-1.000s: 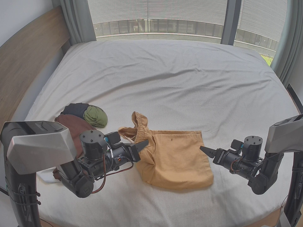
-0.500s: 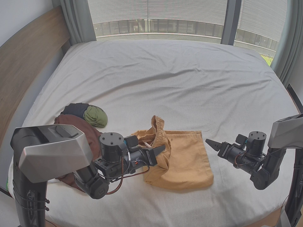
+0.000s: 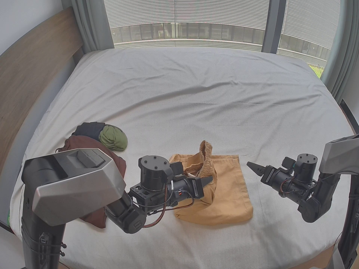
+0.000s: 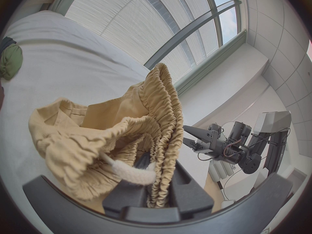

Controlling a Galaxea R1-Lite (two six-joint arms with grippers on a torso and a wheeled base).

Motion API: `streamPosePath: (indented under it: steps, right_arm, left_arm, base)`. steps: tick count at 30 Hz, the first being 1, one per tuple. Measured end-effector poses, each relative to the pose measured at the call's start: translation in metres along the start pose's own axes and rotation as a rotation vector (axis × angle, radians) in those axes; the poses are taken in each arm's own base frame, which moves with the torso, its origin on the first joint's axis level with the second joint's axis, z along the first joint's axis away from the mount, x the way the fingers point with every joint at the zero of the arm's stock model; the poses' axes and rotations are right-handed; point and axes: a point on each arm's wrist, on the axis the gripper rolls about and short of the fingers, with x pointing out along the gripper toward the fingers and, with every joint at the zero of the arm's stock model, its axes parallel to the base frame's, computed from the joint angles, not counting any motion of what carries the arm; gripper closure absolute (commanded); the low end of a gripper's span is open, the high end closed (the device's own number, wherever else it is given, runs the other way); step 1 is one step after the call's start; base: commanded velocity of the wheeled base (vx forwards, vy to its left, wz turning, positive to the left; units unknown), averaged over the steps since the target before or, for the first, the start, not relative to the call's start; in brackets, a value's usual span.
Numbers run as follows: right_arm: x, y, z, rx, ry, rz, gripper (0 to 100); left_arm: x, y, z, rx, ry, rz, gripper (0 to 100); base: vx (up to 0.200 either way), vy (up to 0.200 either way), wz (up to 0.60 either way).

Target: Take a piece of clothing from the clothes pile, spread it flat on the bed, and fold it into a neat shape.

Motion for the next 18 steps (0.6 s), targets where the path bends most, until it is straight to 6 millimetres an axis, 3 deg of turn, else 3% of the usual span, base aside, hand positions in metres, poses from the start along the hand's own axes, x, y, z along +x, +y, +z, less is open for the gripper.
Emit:
streamPosePath:
  steps: [18]
  right_arm:
    - [0.001, -0.003, 0.004, 0.002, -0.014, -0.006, 0]
  left_arm:
    - [0.037, -0.015, -0.012, 0.012, 0.037, -0.027, 100]
  base:
    - [0.000, 0.000, 0.00]
